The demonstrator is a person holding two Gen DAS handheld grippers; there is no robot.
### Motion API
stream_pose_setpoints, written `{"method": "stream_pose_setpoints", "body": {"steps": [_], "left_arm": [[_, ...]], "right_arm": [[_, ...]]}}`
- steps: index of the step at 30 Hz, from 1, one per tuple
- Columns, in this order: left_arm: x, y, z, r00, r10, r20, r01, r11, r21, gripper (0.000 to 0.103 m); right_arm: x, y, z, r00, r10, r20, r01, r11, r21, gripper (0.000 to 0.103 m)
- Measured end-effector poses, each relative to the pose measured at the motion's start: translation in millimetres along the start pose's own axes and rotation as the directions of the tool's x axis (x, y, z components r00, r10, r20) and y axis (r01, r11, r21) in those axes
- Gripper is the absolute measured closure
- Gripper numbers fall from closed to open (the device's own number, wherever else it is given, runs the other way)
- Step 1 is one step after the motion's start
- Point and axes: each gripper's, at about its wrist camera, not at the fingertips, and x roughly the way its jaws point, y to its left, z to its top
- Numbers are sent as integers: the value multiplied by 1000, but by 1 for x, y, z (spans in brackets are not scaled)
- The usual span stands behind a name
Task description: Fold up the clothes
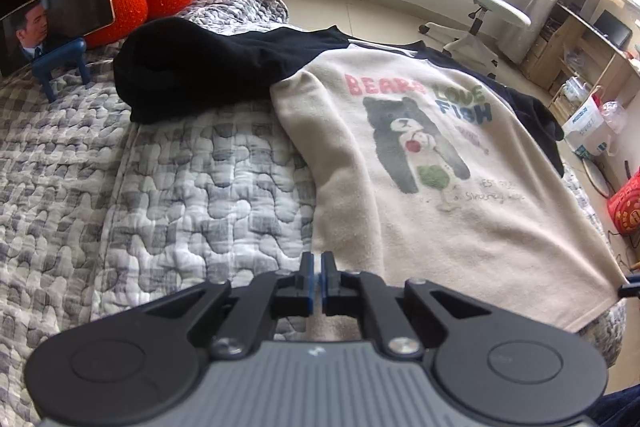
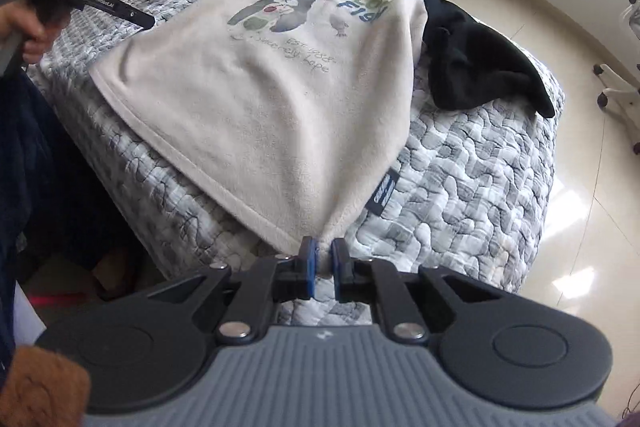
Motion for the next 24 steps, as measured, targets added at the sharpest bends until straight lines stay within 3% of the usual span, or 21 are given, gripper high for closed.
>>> {"method": "stream_pose_setpoints", "body": {"steps": [2, 4, 6, 7, 11, 20, 23, 24], "left_arm": [[1, 0, 0, 1000, 5, -4, -5, 1000, 3, 99], [2, -1, -1, 1000, 5, -14, -5, 1000, 9, 90], [2, -3, -2, 1000, 0, -20, 0, 1000, 26, 66], [1, -5, -3, 1000, -4, -19, 4, 999, 33, 64], [-6, -8, -5, 1000, 3, -12, -3, 999, 42, 63], [-18, -12, -25, 997, 52, -61, -47, 995, 84, 61], [-13, -22, -32, 994, 60, -89, -48, 990, 136, 65], [-11, -25, -34, 993, 64, -99, -48, 987, 153, 76]], "right_arm": [[-15, -6, 1, 998, 20, 64, -21, 999, 30, 92], [-26, -13, 3, 993, 27, 118, -35, 997, 68, 92], [-17, -14, 5, 997, -9, 81, 3, 997, 74, 91], [-11, -14, 6, 998, -26, 61, 21, 997, 76, 91], [6, -14, 3, 1000, -30, 0, 30, 998, 62, 91], [-2, -19, 6, 998, -36, 49, 31, 995, 92, 91], [8, -15, 6, 998, -55, 20, 54, 996, 76, 91], [12, -14, 6, 998, -67, 9, 66, 995, 71, 91]]}}
